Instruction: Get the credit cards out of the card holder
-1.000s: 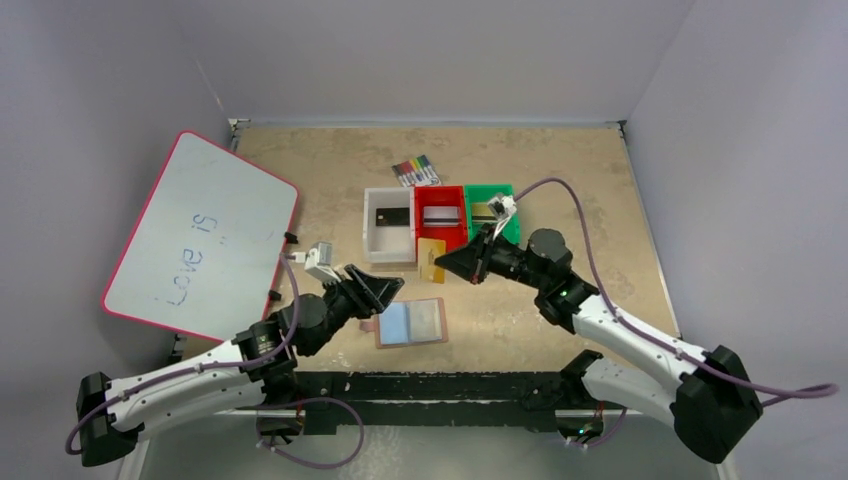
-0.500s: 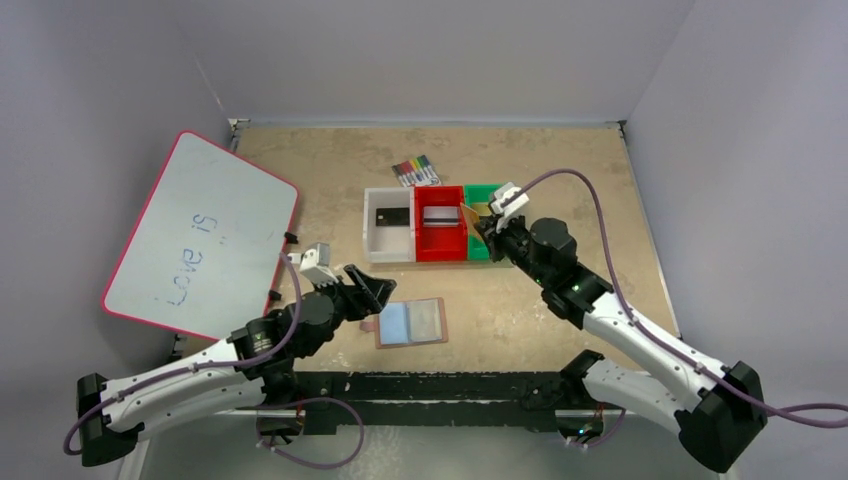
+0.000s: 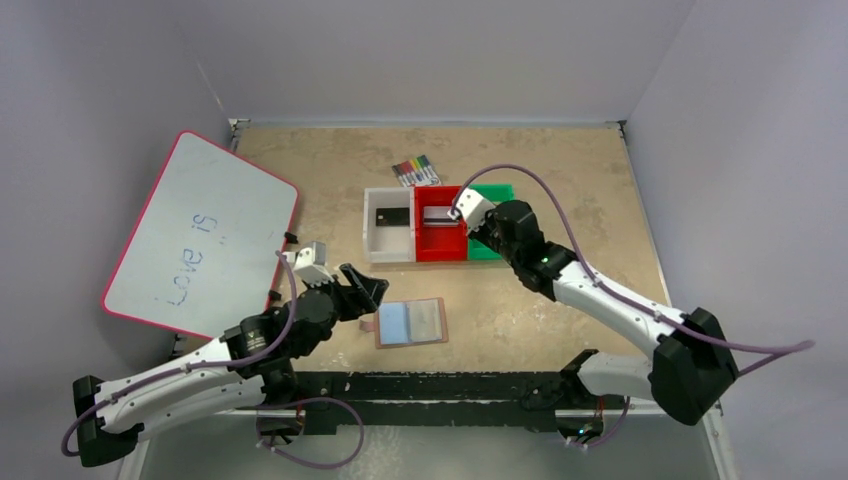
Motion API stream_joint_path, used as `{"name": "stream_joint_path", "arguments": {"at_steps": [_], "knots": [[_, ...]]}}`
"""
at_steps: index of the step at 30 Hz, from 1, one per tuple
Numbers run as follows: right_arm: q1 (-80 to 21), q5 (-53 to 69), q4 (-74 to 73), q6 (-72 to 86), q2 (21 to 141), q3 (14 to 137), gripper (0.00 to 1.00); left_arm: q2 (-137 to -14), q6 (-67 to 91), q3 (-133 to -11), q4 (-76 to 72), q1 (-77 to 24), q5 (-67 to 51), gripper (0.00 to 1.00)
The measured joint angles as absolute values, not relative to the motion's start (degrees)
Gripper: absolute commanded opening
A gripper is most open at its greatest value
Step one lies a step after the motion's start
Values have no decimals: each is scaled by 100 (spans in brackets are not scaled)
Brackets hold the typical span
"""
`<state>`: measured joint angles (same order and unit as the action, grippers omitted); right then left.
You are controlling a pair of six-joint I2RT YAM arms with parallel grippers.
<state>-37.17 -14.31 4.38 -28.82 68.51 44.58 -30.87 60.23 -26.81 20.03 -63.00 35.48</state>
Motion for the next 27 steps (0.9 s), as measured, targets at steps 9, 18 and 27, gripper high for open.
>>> {"name": "stream_joint_path", "arguments": {"at_steps": [9,18,27], "knots": [[-3354,-1529,467,-4071,7933,4528,0,-2969,6023,-2681,2110,-6300,3535,73],[-3050,-1079,834,-4989,8112,4700,0,-2869,6025,-2694,2123,-6300,3481,73],[-2934,-939,880,-5542,8626,4954,0,-2689,6027,-2716,2237,-6300,3485,72]]}}
